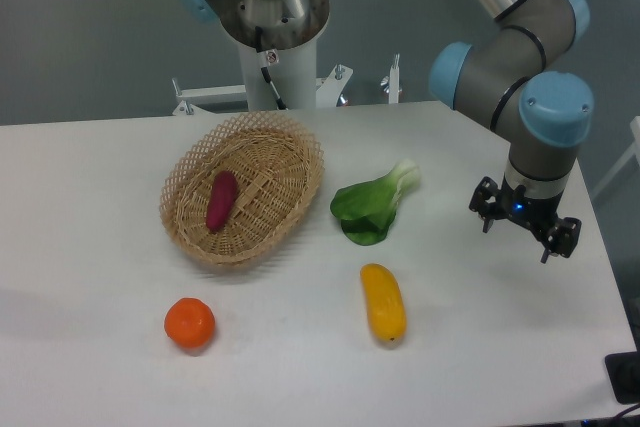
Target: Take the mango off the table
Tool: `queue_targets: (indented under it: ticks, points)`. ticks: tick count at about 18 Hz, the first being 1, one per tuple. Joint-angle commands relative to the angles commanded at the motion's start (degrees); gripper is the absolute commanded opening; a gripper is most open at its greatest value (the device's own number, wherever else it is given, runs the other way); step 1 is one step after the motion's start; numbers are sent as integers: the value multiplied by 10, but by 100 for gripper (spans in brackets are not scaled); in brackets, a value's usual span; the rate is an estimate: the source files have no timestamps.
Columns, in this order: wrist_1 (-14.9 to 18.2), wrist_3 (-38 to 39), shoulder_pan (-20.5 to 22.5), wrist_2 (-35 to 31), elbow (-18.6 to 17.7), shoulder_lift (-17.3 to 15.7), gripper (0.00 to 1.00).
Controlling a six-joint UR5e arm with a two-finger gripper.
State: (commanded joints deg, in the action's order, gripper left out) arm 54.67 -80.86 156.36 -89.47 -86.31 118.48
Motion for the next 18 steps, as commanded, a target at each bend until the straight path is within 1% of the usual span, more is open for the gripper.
queue_targets:
  ticks: [5, 9, 12, 14, 18]
  points:
    - [0, 0, 0, 0, -1, 0, 100]
    - [3, 14, -2, -2, -3, 4, 100]
    - [7, 50, -7, -1, -12, -1, 100]
    - [8, 73, -25, -1, -16, 0, 100]
    - [7, 172, -54, 7, -17, 3, 100]
